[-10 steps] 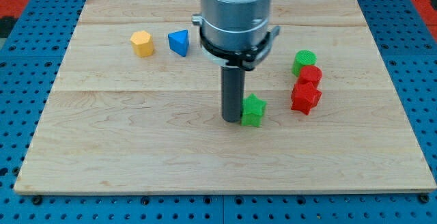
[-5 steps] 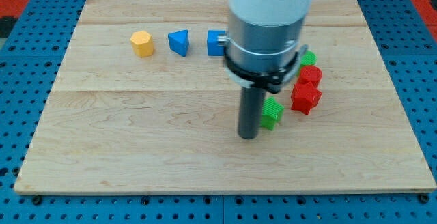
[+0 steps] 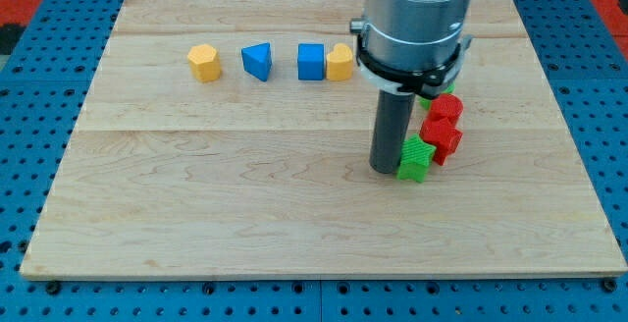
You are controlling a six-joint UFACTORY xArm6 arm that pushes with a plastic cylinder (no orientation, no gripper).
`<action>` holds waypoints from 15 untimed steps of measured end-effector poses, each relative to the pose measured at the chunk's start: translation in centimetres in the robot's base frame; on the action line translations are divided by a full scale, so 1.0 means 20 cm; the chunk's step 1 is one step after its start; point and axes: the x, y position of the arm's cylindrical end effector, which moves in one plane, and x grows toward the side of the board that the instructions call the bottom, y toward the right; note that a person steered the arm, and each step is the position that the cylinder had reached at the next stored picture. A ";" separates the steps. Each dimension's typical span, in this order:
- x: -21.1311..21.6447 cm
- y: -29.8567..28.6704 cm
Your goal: Nudge the green star along with the red star right a bit
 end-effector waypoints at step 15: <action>-0.04 0.11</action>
